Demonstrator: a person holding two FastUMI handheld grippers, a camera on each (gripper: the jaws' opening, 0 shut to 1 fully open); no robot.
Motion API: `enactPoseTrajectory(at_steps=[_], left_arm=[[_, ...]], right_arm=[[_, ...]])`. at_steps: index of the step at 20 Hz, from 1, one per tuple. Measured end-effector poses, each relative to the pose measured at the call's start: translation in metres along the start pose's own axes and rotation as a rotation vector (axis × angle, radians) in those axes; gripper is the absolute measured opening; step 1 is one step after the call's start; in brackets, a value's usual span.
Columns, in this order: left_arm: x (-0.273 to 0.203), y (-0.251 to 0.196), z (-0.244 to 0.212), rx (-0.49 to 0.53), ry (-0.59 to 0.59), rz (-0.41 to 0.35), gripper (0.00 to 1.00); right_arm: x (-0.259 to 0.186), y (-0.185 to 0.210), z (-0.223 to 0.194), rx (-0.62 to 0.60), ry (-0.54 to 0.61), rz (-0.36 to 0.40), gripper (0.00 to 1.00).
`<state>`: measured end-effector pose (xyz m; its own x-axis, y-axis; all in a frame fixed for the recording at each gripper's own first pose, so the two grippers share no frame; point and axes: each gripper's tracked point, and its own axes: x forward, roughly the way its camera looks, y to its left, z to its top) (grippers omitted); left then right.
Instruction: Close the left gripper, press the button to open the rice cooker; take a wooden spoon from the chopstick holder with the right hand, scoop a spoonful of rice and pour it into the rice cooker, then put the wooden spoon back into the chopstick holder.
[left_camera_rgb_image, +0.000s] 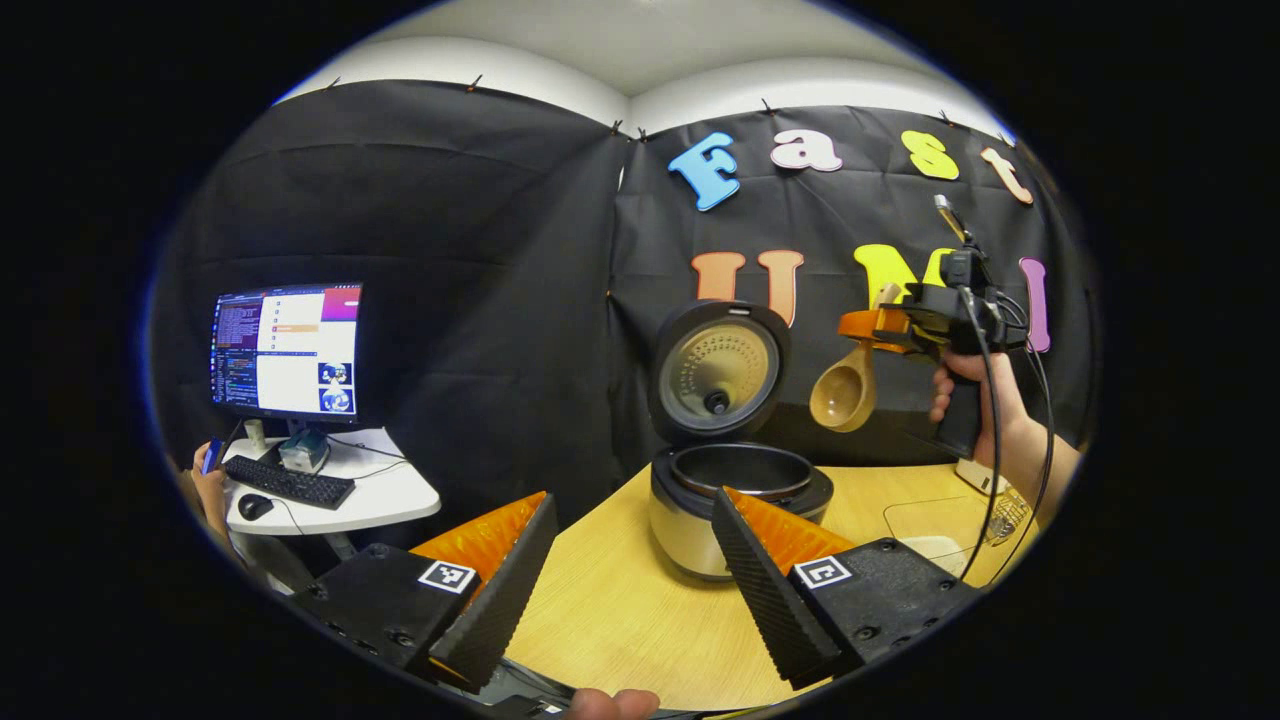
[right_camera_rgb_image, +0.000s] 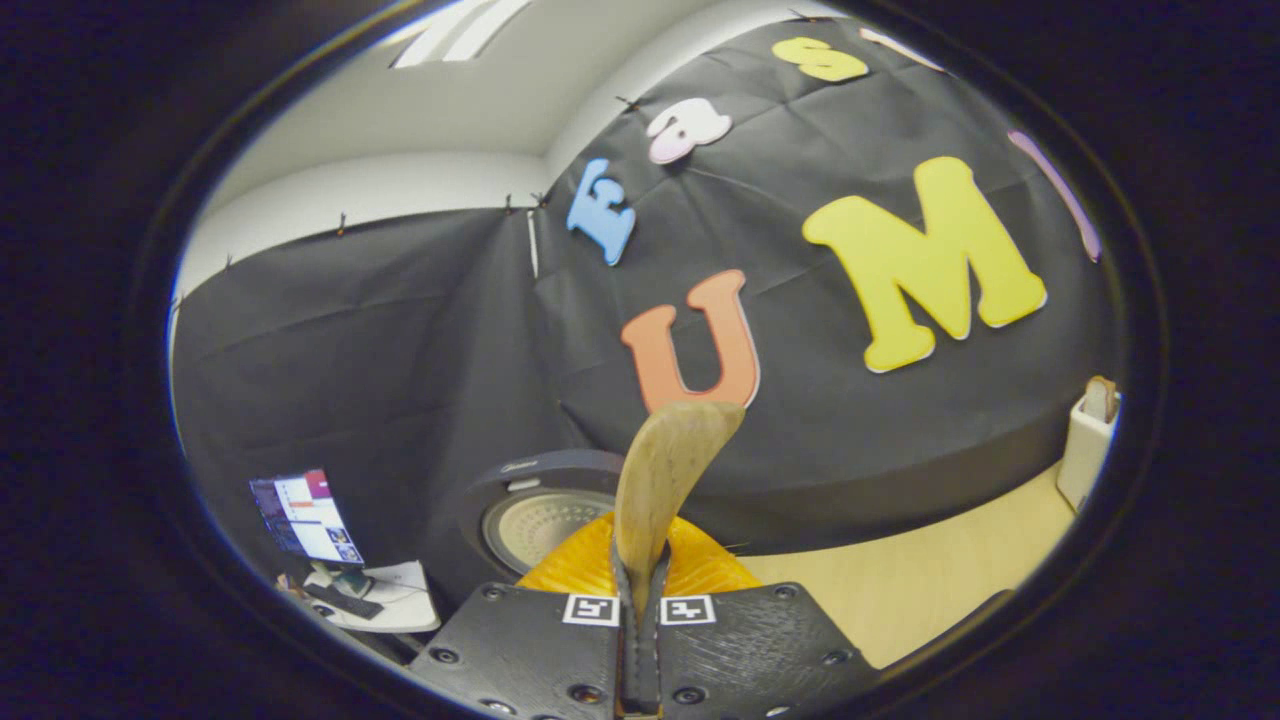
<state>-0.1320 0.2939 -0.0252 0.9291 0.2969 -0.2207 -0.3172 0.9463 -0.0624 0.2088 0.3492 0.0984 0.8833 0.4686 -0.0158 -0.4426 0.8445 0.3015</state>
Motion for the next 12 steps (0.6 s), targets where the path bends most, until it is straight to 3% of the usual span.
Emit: enactPoseTrajectory(at_steps=[1, 4, 12], left_arm=[[0.002, -0.007, 0.0, -0.001, 0.0, -0.009, 0.99], [0.005, -0.034, 0.007, 0.01, -0.01, -0.031, 0.99], [0.018, -0.105, 0.017, 0.034, -0.043, -0.111, 0.99]], right_arm=[[-0.012, -0.015, 0.008, 0.021, -0.01, -0.015, 0.0], [-0.06, -0.065, 0.035, 0.092, -0.044, -0.062, 0.0], [-0.183, -0.226, 0.066, 0.088, -0.093, -0.311, 0.0]])
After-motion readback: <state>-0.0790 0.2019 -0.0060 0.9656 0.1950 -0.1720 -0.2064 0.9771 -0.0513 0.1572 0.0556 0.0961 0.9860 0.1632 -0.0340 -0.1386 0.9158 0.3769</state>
